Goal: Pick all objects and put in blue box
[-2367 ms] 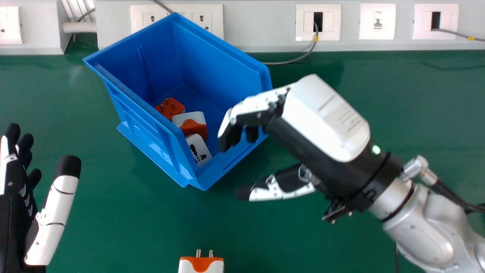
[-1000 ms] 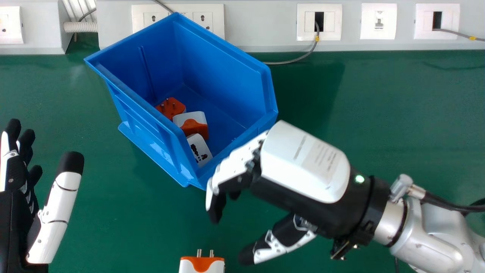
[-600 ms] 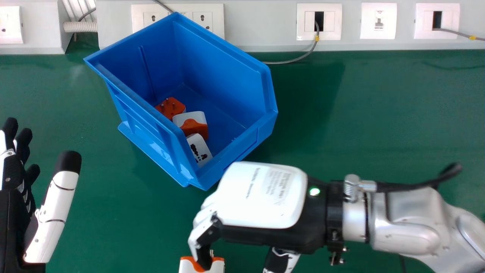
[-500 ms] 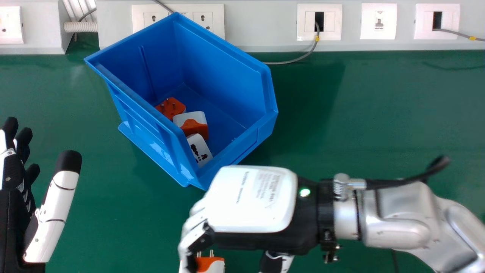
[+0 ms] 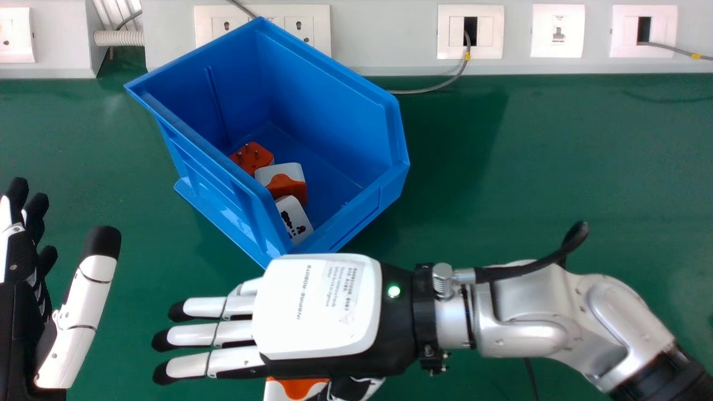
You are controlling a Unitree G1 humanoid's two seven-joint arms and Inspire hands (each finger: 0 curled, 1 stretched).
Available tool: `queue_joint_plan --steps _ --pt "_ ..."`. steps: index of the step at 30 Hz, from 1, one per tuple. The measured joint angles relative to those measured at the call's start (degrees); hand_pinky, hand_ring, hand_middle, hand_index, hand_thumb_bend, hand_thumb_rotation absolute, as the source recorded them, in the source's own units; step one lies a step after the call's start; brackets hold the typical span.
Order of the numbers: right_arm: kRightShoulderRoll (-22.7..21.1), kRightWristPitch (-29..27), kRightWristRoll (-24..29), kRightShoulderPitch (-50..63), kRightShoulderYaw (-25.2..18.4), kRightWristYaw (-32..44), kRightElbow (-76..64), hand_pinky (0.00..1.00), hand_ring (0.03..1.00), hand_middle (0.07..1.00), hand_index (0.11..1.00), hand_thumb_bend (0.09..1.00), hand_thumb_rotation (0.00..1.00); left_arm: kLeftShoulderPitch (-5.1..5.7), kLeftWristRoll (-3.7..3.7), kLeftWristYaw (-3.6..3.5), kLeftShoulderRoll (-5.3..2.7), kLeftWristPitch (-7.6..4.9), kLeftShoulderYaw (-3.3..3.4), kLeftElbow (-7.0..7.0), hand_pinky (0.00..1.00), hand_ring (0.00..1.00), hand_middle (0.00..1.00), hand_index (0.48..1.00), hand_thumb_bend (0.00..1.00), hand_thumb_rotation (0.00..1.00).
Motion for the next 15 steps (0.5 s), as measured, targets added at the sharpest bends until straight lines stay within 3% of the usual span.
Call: queue_joint_plan --steps 7,9,15 --pt "1.5 0.1 -5.3 -2.0 2.6 -3.1 3.5 0.83 1.000 1.000 0.997 0.292 0.00 -0.26 -0.14 -0.03 0.10 -0.01 0.21 0.44 0.97 1.00 0.98 1.000 0.69 0.79" --pt "2.0 0.1 -7.6 -2.4 4.0 -4.1 4.8 0.83 1.000 1.000 0.997 0.299 0.00 -0.26 -0.58 -0.07 0.12 0.00 0.31 0.41 0.97 1.00 0.98 1.000 0.69 0.79" --pt "2.7 0.1 -13.0 -4.3 8.2 -6.6 9.3 0.82 1.000 1.000 0.989 0.329 0.00 0.09 -0.99 -0.17 0.12 0.05 0.55 -0.21 0.97 1.00 0.99 1.000 0.69 0.79"
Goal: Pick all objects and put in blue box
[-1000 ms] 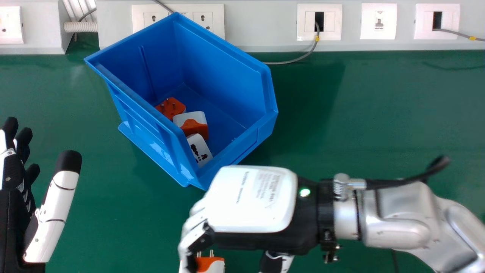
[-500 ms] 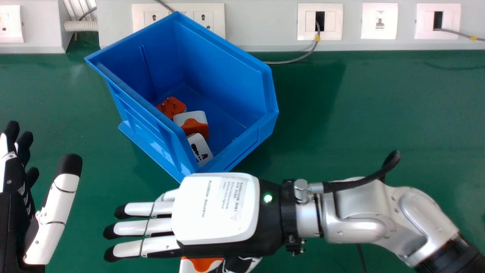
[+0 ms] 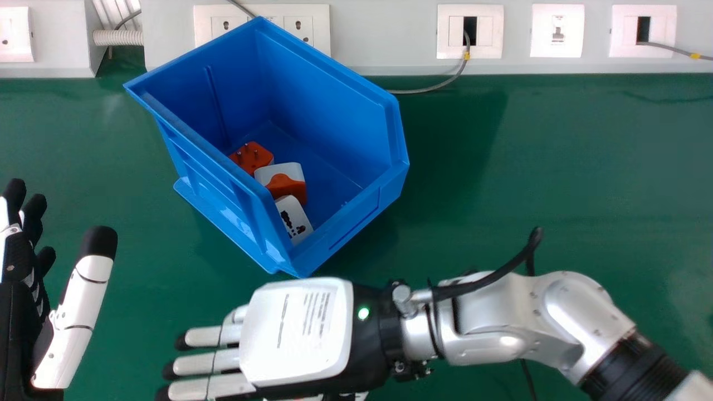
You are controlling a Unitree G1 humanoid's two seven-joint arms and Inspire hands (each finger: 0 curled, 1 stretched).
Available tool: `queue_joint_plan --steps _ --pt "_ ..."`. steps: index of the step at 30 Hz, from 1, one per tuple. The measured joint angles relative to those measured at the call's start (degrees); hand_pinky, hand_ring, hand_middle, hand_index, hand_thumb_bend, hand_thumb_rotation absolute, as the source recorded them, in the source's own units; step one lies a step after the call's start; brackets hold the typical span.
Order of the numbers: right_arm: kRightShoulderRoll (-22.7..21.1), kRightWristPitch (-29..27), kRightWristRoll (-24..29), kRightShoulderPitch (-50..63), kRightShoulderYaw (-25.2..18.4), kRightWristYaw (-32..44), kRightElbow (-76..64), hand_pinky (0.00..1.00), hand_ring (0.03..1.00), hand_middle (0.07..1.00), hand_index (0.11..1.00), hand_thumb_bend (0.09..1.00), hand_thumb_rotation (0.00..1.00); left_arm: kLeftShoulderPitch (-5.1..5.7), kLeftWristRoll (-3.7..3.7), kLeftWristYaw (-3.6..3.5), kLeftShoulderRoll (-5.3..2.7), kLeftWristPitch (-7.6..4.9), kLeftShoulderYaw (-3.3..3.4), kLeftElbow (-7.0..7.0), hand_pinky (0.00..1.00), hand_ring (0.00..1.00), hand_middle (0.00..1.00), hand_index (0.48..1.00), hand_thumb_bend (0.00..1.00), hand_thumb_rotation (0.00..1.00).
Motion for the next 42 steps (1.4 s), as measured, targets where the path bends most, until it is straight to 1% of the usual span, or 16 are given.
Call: queue_joint_plan --steps 4,9,13,15,17,21,24,29,32,33,36,38,42 --pt "0.0 0.0 -1.0 -2.1 1.8 0.5 2.3 0.83 1.000 1.000 0.995 0.346 0.00 0.12 -0.12 -0.08 0.02 -0.03 0.17 -0.11 0.97 1.00 0.99 1.000 0.69 0.79" --pt "-0.1 1.1 -1.0 -4.4 3.3 3.7 3.1 0.85 1.000 1.000 0.997 0.358 0.00 0.16 -0.12 -0.12 0.02 -0.14 0.17 -0.10 0.97 1.00 0.99 1.000 0.68 0.80" --pt "0.3 2.8 -1.4 -5.3 4.0 4.4 3.8 0.89 1.000 1.000 0.999 0.430 0.00 -0.05 -0.16 -0.13 0.02 -0.26 0.16 -0.10 0.97 1.00 1.00 1.000 0.68 0.80" --pt "0.5 3.4 -2.7 -6.1 4.4 4.0 4.3 0.90 1.000 1.000 1.000 0.477 0.00 -0.05 -0.18 -0.16 0.02 -0.46 0.16 -0.10 0.97 1.00 1.00 1.000 0.67 0.80" --pt "1.0 4.2 -3.5 -7.0 4.9 2.7 6.0 0.90 1.000 1.000 1.000 0.496 0.00 0.04 -0.20 -0.16 -0.02 -0.70 0.16 -0.09 0.97 1.00 1.00 1.000 0.67 0.80" --pt "2.5 6.3 -5.4 -8.6 5.8 0.3 9.9 0.92 1.000 1.000 1.000 0.519 0.00 0.07 -0.19 -0.14 -0.07 -1.16 0.15 -0.08 0.97 1.00 1.00 1.000 0.66 0.80" --pt "3.0 7.8 -6.2 -8.8 6.6 -2.0 11.6 0.92 1.000 1.000 1.000 0.524 0.00 0.10 -0.17 -0.11 -0.08 -1.22 0.15 -0.08 0.97 1.00 1.00 1.000 0.66 0.80" --pt "3.6 10.1 -8.9 -8.8 9.1 -5.7 14.8 0.93 1.000 1.000 1.000 0.534 0.00 0.29 0.00 -0.06 -0.06 -1.23 0.16 -0.08 0.97 1.00 1.00 1.000 0.66 0.82" --pt "4.3 11.2 -9.1 -9.0 10.0 -7.7 15.7 0.92 1.000 1.000 0.999 0.553 0.00 0.37 0.13 -0.03 -0.02 -1.20 0.21 -0.10 0.97 1.00 1.00 1.000 0.65 0.83" --pt "4.6 11.5 -9.2 -9.1 10.2 -8.2 16.2 0.91 1.000 1.000 0.995 0.562 0.00 0.40 0.40 -0.02 0.02 -1.16 0.23 -0.15 0.97 1.00 1.00 1.000 0.65 0.84" --pt "4.9 11.8 -9.5 -9.9 11.2 -9.3 17.2 0.89 1.000 1.000 0.984 0.588 0.00 0.49 0.69 0.02 0.09 -1.12 0.38 -0.38 0.97 1.00 1.00 1.000 0.64 0.84" --pt "4.9 11.9 -9.4 -10.2 11.7 -9.7 17.4 0.88 1.000 1.000 0.981 0.595 0.01 0.55 1.05 0.05 0.10 -1.09 0.60 -0.45 0.97 1.00 1.00 1.000 0.64 0.85" --pt "4.8 12.4 -9.4 -10.6 12.8 -10.3 17.6 0.89 1.000 1.000 0.978 0.600 0.00 0.77 1.11 0.15 0.09 -1.05 0.76 -1.11 0.97 1.00 1.00 1.000 0.64 0.85"
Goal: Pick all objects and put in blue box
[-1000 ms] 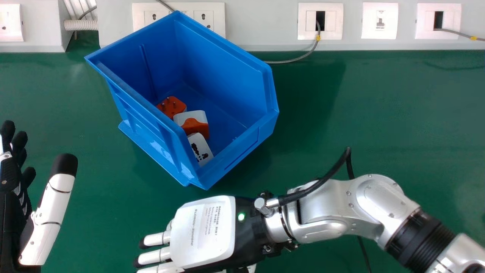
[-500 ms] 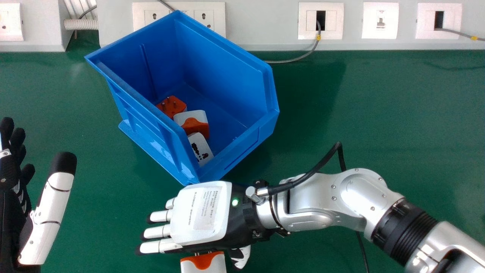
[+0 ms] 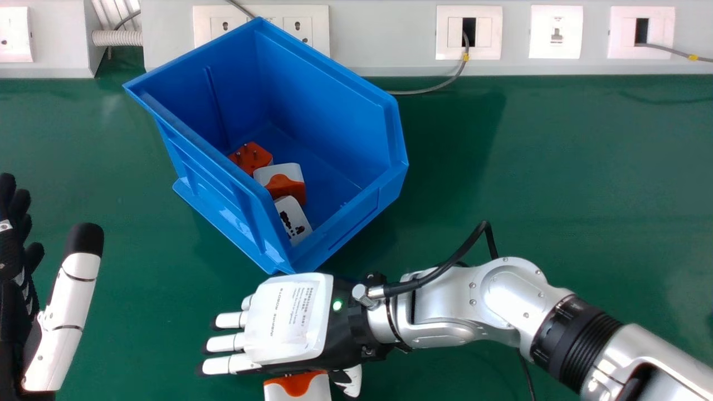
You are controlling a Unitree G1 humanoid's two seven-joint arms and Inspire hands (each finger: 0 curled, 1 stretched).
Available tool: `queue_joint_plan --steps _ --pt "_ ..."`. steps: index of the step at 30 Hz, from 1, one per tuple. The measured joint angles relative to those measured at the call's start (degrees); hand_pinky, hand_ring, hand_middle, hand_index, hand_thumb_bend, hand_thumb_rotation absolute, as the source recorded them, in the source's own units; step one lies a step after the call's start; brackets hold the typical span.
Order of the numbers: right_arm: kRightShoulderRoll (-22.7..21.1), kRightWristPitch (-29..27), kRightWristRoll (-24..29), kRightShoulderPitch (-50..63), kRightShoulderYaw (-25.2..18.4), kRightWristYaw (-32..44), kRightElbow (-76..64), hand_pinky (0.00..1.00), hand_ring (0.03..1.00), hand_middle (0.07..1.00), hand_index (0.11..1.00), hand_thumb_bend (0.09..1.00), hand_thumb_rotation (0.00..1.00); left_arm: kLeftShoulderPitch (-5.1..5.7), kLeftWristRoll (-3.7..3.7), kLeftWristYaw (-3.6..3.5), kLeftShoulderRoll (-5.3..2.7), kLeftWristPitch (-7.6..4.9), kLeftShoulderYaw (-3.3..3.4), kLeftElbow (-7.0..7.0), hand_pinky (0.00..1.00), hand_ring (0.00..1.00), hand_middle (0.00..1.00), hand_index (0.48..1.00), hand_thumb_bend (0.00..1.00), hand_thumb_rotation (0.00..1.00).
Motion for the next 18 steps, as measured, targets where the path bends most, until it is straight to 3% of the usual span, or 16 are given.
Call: queue_joint_plan --steps 7,13,18 --pt "0.0 0.0 -0.1 -1.1 1.9 -0.4 0.1 0.89 1.000 1.000 0.985 0.594 0.00 -0.61 0.55 0.17 -0.03 0.17 -0.05 -0.22 0.97 1.00 1.00 1.000 0.65 0.85" --pt "-0.4 -0.4 -0.4 -1.8 3.7 -2.3 -0.1 0.90 1.000 1.000 0.991 0.570 0.01 -0.93 0.60 0.19 -0.03 0.21 0.00 -0.25 0.97 1.00 1.00 1.000 0.65 0.85" --pt "-1.5 -2.1 -0.7 -2.6 5.8 -3.7 -0.6 0.91 1.000 1.000 0.987 0.563 0.02 -0.91 0.50 0.21 -0.03 -0.12 0.54 -0.22 0.96 1.00 1.00 1.000 0.65 0.85"
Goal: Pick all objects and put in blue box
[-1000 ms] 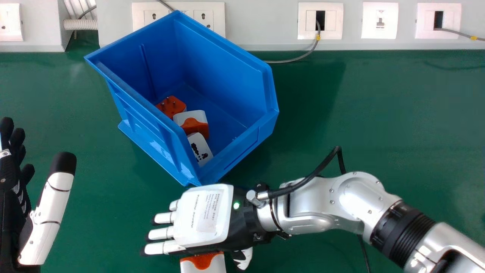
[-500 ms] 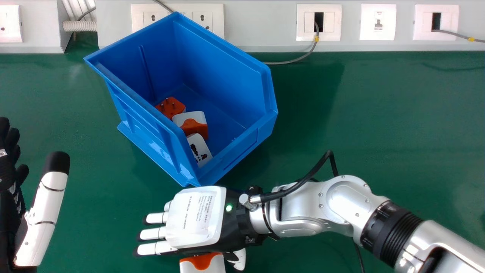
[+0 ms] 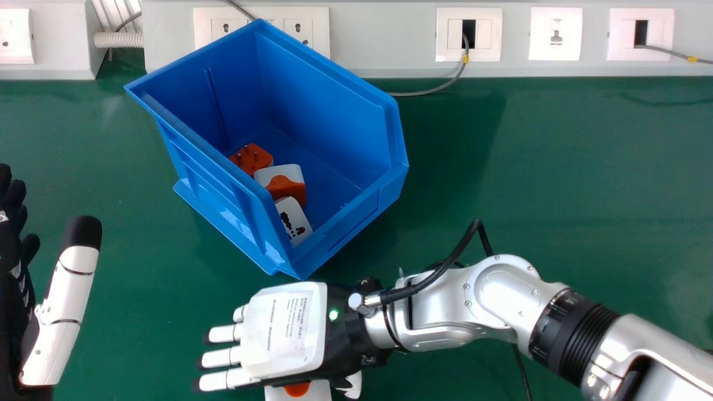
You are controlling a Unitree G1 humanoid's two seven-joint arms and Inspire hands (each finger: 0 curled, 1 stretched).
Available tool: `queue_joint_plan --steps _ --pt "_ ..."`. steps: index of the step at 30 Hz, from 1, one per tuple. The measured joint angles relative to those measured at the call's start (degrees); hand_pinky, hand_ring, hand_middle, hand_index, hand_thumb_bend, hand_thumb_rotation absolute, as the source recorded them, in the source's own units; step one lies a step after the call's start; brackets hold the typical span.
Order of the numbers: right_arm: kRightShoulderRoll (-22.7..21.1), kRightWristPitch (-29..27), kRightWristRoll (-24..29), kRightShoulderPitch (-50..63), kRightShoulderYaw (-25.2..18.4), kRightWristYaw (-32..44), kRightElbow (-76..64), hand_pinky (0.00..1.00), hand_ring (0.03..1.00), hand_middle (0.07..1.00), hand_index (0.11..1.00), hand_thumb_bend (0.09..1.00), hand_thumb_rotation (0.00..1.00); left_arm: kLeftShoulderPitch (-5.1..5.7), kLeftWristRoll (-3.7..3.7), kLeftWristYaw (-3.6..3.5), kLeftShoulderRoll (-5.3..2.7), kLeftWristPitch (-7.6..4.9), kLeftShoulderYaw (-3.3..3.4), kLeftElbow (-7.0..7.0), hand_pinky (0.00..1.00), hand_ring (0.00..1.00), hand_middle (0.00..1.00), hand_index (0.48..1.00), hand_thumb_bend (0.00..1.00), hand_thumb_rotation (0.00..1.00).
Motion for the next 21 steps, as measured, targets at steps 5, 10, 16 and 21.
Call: queue_joint_plan --steps 5,10,16,21 --pt "-0.6 -0.5 -0.2 -0.6 1.2 -1.7 0.1 0.91 1.000 1.000 0.985 0.559 0.02 -0.02 -0.04 0.01 -0.13 -0.07 0.03 0.01 0.96 1.00 1.00 1.000 0.65 0.85" --pt "-0.7 -0.6 -0.2 -0.9 1.9 -2.9 0.6 0.91 1.000 1.000 0.978 0.544 0.03 0.01 -0.34 0.01 -0.26 -0.07 0.03 0.00 0.96 1.00 1.00 1.000 0.66 0.85" --pt "-0.8 -0.4 -0.2 -0.9 2.5 -5.3 1.7 0.88 0.984 0.986 0.931 0.562 0.05 0.06 -0.50 0.05 -0.28 -0.07 0.05 0.00 0.96 1.00 1.00 1.000 0.67 0.85" --pt "-0.8 -0.2 -0.2 -0.9 2.7 -6.1 2.4 0.88 0.983 0.985 0.931 0.577 0.05 0.07 -0.49 0.09 -0.32 -0.07 0.04 0.00 0.96 1.00 1.00 1.000 0.67 0.85"
